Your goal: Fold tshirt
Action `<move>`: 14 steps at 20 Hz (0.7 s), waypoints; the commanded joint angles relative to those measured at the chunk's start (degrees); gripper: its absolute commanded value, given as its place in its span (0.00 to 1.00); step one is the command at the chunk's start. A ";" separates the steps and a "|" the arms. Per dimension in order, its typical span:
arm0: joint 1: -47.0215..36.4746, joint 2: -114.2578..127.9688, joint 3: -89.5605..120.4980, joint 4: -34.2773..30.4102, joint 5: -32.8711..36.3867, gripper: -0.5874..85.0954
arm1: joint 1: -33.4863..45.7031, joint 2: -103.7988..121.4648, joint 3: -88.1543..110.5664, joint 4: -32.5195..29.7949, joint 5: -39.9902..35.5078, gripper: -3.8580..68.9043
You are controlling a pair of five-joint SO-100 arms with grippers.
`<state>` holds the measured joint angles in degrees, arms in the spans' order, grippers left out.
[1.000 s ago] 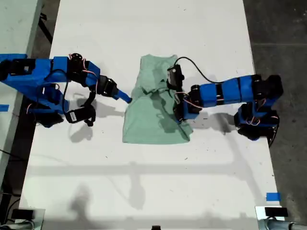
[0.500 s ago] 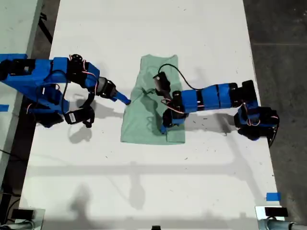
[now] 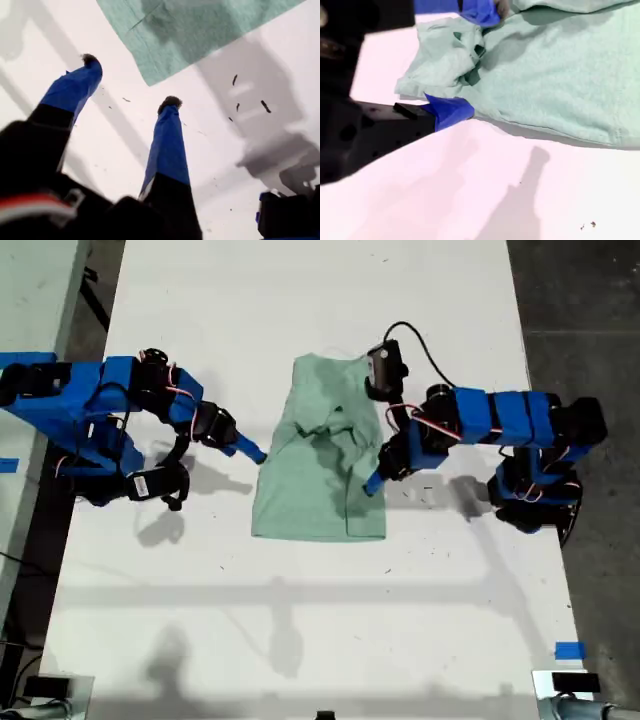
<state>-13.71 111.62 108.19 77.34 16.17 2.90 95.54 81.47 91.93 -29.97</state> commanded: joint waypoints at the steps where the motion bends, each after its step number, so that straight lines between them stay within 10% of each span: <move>1: 0.70 -2.81 -2.20 0.00 -1.32 0.32 | 1.23 6.24 1.93 -2.11 -0.88 0.41; 11: -2.37 -31.20 -1.76 -16.52 -1.58 0.34 | -0.44 10.63 8.79 -6.42 0.70 0.38; 14: -4.13 -34.45 -1.85 -17.93 -1.14 0.18 | -0.97 13.36 12.48 -8.35 1.58 0.37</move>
<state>-16.08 77.08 108.19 60.82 15.03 2.99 104.33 93.25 85.78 -29.18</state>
